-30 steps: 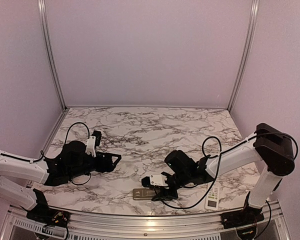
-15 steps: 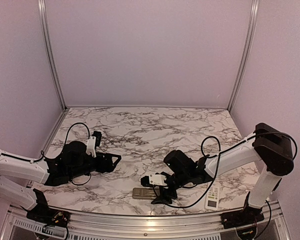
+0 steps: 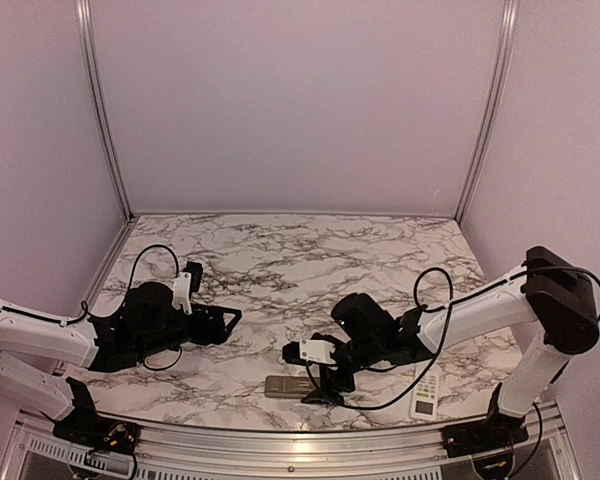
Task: Unload the batteries from the remote control
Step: Move the remote control to the center of the board.
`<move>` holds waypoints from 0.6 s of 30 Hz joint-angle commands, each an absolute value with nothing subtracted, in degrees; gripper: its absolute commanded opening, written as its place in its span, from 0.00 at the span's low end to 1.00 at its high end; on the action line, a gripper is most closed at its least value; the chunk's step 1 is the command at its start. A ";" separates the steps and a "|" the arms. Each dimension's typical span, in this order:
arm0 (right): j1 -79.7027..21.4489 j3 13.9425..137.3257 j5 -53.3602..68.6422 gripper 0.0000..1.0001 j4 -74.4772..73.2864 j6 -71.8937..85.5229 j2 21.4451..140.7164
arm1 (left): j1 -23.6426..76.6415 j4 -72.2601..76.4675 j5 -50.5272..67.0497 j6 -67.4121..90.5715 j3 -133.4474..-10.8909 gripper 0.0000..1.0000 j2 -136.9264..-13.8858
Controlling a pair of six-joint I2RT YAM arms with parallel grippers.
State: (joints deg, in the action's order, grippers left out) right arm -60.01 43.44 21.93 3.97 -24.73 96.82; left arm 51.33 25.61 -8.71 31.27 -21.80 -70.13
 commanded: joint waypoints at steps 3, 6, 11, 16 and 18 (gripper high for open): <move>-60.56 41.99 17.20 0.99 6.97 -20.02 88.95 | 51.53 26.00 -9.95 30.07 -22.27 0.87 -69.83; -60.56 40.90 13.07 0.99 8.13 -15.71 85.86 | 51.58 27.24 -9.93 29.68 -22.15 0.87 -70.12; -60.48 38.01 3.17 0.99 11.28 -6.30 80.32 | 51.59 29.53 -9.91 28.48 -22.20 0.87 -71.89; -60.41 36.48 -6.52 0.99 8.06 4.27 75.71 | 51.59 33.12 -9.32 27.50 -21.22 0.86 -73.00; -60.38 35.90 -6.55 0.98 6.52 6.77 74.15 | 51.59 34.16 -9.32 26.80 -20.78 0.86 -73.29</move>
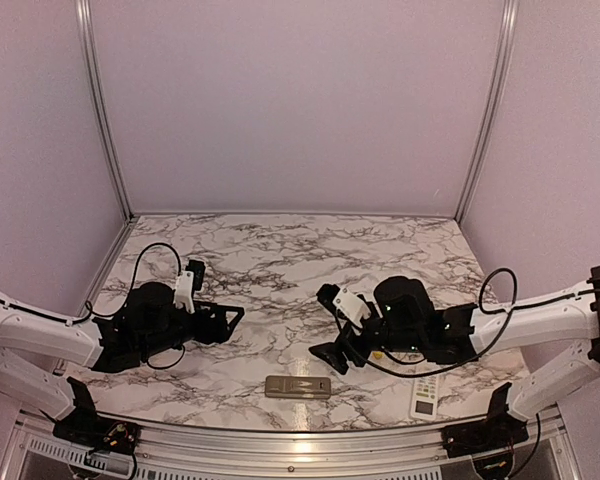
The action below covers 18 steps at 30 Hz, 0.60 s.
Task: Unload the batteries from the remote control
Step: Move the remote control to the center of the board, then pick up the screwdriver from the center of the board.
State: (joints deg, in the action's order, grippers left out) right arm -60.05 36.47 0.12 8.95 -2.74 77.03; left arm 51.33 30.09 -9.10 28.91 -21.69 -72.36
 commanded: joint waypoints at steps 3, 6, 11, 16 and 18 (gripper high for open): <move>-60.40 34.36 -5.48 0.96 6.09 10.45 72.11 | 51.65 35.68 -8.85 25.72 -20.08 0.86 -73.69; -60.47 33.03 -5.04 0.94 5.74 13.48 70.49 | 51.67 39.07 -7.29 24.63 -18.40 0.86 -74.16; -60.45 31.77 -11.48 0.93 3.32 17.47 67.55 | 51.75 43.75 -5.31 23.00 -16.35 0.86 -75.71; -60.48 29.51 -5.85 0.91 4.48 15.46 64.90 | 52.41 46.60 -4.50 20.87 -15.59 0.85 -77.25; -60.47 29.19 -8.53 0.93 2.86 16.36 64.19 | 52.64 48.33 -4.14 19.60 -15.05 0.85 -78.09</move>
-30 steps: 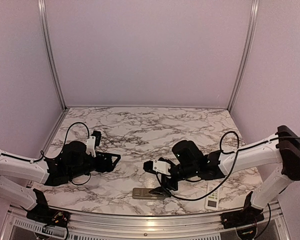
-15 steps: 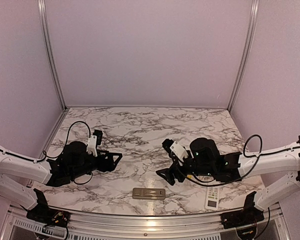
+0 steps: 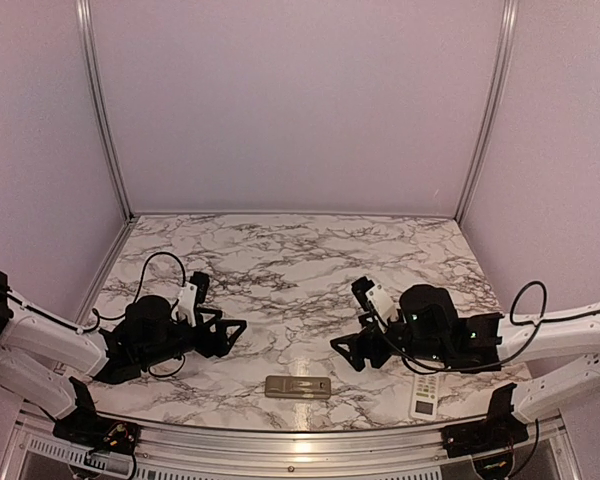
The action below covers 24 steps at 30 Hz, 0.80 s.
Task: Unload the batteries from the remote control
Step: Pick up the screwdriver from the center of the board.
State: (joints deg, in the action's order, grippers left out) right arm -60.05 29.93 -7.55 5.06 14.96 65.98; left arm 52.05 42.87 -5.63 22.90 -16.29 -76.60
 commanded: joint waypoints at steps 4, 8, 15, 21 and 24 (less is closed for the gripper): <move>-60.39 29.74 -19.71 0.97 -3.26 19.82 64.09 | 52.82 50.55 -3.39 17.28 -15.30 0.84 -80.51; -60.23 30.44 -25.69 0.97 -6.71 22.91 65.96 | 52.82 50.02 -3.34 16.62 -15.90 0.84 -81.38; -57.95 31.03 -25.50 0.97 -6.07 25.75 72.10 | 52.75 50.08 -3.57 16.25 -15.99 0.84 -81.55; -54.44 30.10 -22.12 0.96 -1.60 25.04 75.56 | 52.81 50.36 -3.26 15.94 -16.08 0.84 -81.91; -53.50 29.63 -20.73 0.94 0.87 24.57 76.67 | 52.75 50.43 -3.28 15.97 -16.08 0.83 -81.91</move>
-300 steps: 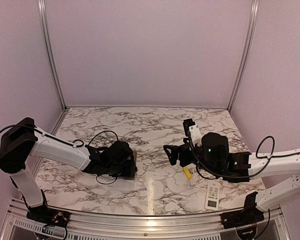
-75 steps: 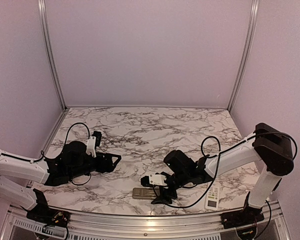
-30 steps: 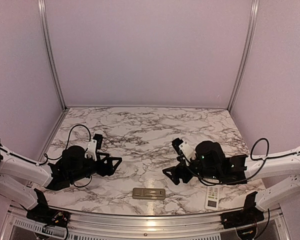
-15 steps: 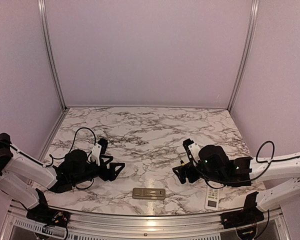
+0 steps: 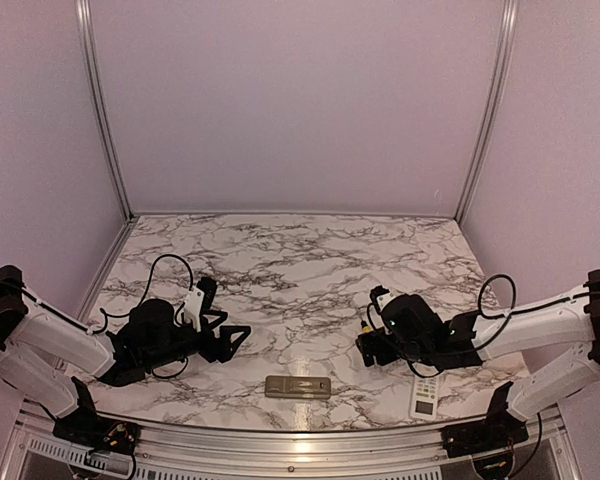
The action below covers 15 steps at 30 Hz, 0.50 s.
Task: Unload the batteries from the remote control
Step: Pick up the screwdriver from the center of the board.
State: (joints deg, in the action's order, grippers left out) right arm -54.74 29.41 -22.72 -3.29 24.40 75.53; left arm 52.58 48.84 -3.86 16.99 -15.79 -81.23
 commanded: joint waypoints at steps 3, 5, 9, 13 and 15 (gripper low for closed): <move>-52.94 29.48 -19.64 0.92 2.62 24.07 78.31 | 52.78 50.77 -3.08 15.91 -15.99 0.83 -82.24; -52.55 29.32 -19.31 0.91 3.54 24.01 79.50 | 52.81 50.96 -2.93 16.04 -16.00 0.83 -82.50; -51.76 28.92 -18.00 0.88 5.19 23.72 80.59 | 52.82 51.24 -2.73 16.00 -15.97 0.83 -82.70; -51.68 29.17 -17.84 0.84 5.16 23.68 81.31 | 52.81 51.07 -2.70 16.08 -16.00 0.83 -82.58; -51.68 29.06 -17.65 0.81 4.84 23.99 81.56 | 52.82 50.86 -2.58 16.09 -15.91 0.83 -82.41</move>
State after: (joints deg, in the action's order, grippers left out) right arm -52.14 29.26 -18.41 3.73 23.81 80.77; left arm 52.58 49.54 -3.36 16.84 -15.79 -82.08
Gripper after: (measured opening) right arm 0.830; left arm 0.828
